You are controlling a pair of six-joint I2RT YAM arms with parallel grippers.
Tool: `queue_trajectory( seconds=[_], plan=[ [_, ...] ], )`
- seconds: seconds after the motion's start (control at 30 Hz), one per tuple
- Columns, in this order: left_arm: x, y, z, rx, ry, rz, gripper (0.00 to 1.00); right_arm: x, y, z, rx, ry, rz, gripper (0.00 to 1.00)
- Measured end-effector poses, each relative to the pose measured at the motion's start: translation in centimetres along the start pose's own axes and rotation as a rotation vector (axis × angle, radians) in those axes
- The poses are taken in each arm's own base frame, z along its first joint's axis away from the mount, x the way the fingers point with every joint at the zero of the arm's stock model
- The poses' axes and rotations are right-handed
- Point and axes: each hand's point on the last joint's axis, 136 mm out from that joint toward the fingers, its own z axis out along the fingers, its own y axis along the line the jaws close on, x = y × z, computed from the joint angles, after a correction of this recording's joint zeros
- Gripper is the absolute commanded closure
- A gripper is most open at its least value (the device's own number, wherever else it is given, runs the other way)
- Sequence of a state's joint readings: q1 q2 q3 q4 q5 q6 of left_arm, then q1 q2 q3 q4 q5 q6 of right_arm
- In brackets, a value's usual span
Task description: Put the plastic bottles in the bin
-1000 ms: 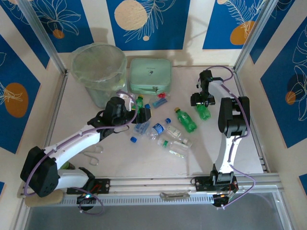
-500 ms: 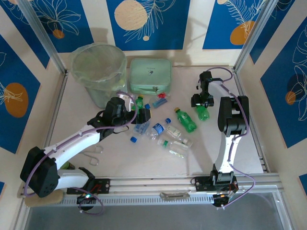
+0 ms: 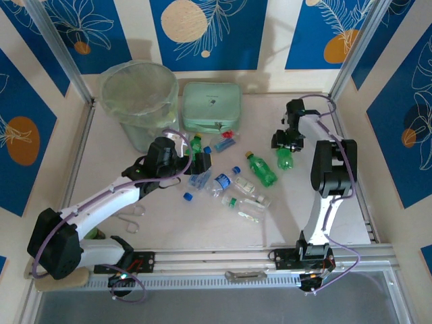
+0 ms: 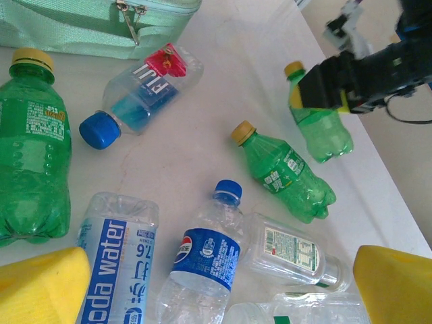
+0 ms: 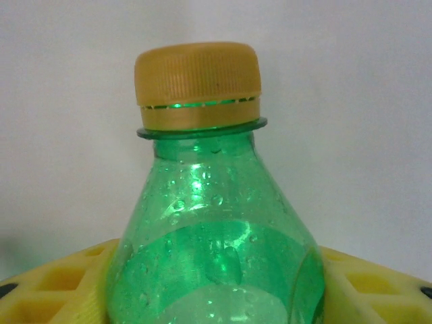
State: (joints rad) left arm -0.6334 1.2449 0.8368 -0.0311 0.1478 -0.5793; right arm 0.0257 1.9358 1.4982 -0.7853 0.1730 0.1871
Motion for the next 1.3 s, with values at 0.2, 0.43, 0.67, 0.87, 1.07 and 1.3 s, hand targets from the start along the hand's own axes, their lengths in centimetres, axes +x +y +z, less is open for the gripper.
queue_trajectory(
  seconds=[0.2,0.43,0.67,0.87,1.07,1.3],
  plan=[
    [-0.4,-0.7,0.3,0.032,0.002,-0.010,0.00,-1.7,4.7,-8.4,-0.250,-0.208,0.090,0.49],
    [-0.9,-2.4,0.5,0.115,-0.009,-0.008,0.00,0.4,12.7,-11.9,-0.512,-0.257,0.108,0.50],
    [-0.3,-4.3,1.2,0.193,0.015,0.013,0.00,3.2,19.5,-12.7,-0.663,-0.225,0.103,0.51],
    [1.5,-5.1,2.3,0.220,0.074,0.022,0.00,4.6,24.0,-14.5,-0.773,-0.232,0.086,0.51],
    [1.7,-5.7,2.6,0.233,0.083,0.028,0.00,5.3,26.3,-15.5,-0.830,-0.233,0.077,0.51],
    [1.1,-5.6,2.6,0.221,0.054,0.036,0.11,6.1,26.9,-15.1,-0.850,-0.216,0.089,0.52]
  ],
)
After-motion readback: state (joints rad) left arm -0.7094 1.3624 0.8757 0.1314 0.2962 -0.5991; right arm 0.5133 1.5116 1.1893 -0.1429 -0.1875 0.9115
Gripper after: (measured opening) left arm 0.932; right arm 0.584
